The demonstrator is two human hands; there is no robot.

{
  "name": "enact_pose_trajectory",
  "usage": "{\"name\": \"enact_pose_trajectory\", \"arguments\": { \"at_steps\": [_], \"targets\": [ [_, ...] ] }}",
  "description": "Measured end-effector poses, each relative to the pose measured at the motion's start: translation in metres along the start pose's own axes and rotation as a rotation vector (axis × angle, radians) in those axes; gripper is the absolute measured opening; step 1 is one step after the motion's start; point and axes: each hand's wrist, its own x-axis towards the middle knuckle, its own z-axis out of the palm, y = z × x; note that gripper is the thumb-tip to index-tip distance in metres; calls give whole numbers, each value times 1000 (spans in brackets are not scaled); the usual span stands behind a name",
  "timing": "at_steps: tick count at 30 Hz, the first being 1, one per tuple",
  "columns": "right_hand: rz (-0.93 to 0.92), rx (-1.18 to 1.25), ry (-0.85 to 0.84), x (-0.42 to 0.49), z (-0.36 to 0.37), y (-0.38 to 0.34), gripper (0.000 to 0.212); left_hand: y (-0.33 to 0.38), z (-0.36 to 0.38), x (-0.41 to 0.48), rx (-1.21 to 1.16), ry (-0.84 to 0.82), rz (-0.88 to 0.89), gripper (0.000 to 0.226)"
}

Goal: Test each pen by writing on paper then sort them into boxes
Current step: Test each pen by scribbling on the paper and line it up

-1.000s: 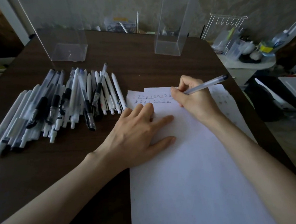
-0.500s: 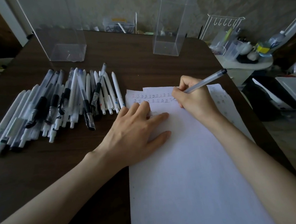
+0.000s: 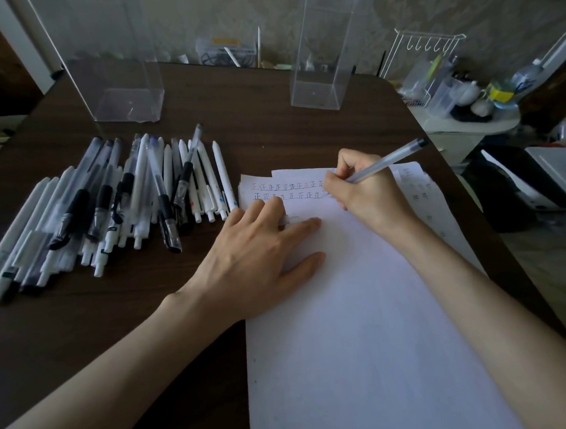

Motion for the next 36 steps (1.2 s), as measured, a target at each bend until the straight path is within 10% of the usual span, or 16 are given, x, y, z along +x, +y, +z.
{"name": "enact_pose_trajectory", "arguments": {
  "at_steps": [16, 36],
  "targets": [
    [52, 700, -164, -26, -7, -36, 32, -4, -6, 2, -426, 210, -230, 24],
    [26, 666, -87, -37, 16, -49, 41, 4, -14, -3, -362, 272, 26, 18]
  ]
}}
